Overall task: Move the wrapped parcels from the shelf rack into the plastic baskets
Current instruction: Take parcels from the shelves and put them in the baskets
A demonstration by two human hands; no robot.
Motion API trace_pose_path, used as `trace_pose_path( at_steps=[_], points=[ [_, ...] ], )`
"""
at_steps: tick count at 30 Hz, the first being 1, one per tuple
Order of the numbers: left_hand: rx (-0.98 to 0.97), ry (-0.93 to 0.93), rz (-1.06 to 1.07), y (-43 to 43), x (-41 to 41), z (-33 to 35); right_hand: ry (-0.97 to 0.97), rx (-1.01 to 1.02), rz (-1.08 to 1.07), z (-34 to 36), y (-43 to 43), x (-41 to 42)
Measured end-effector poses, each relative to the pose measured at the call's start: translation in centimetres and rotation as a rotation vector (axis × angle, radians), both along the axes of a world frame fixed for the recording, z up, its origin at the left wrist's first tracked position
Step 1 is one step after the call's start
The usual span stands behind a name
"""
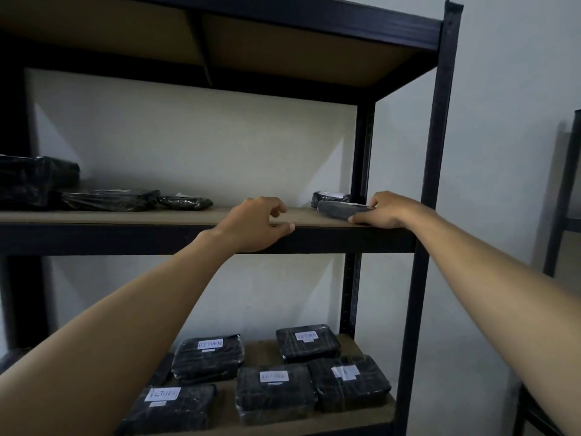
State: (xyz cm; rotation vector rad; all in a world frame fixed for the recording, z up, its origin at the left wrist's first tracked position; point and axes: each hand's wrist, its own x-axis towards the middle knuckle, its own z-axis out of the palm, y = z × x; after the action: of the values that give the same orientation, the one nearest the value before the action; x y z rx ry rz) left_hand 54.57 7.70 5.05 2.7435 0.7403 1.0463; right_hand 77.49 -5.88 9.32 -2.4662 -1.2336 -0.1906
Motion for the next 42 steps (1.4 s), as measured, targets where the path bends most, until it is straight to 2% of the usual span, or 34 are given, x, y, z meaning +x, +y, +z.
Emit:
trace_pose_path(
  at_steps=[4,7,10,14,19,24,27,30,35,42],
  points=[
    [0.037,-0.004,0.039,-0.6,1.2,0.0,0.059,0.186,0.177,-1.6,0.0,1.0],
    [0.040,-0.060,0.071,-1.1,1.8,0.1,-0.030,0.364,0.297,-2.6,-0.4,1.2],
    [0.032,-0.192,0.078,-1.5,2.2,0.2,-0.091,0.483,0.415,-3.3,-1.1,1.0],
    [0.019,-0.321,0.088,-1.8,2.3,-0.2,-0.120,0.528,0.507,-4.1,-1.6,0.6],
    [0.043,-0.359,0.081,-1.6,1.8,-1.1,-0.136,0.559,0.552,-4.5,-1.7,0.5],
    [0.043,-0.499,0.049,-2.2,0.4,-2.1,-0.265,0.610,0.552,-5.4,-1.7,-0.4],
    [0.116,-0.586,0.040,-2.8,-1.6,-3.9,-0.322,0.626,0.565,-8.1,-1.6,-2.5],
    [0.192,-0.598,0.086,-3.1,-4.4,-6.6,-0.268,0.654,0.600,-12.0,-1.0,-5.8],
    [0.202,-0.570,0.183,-4.0,-10.5,-11.6,-0.150,0.641,0.680,-18.3,0.9,-12.2],
    [0.110,-0.499,0.360,-5.7,-23.0,-19.1,0.060,0.606,0.743,-26.3,1.9,-25.0]
  ],
)
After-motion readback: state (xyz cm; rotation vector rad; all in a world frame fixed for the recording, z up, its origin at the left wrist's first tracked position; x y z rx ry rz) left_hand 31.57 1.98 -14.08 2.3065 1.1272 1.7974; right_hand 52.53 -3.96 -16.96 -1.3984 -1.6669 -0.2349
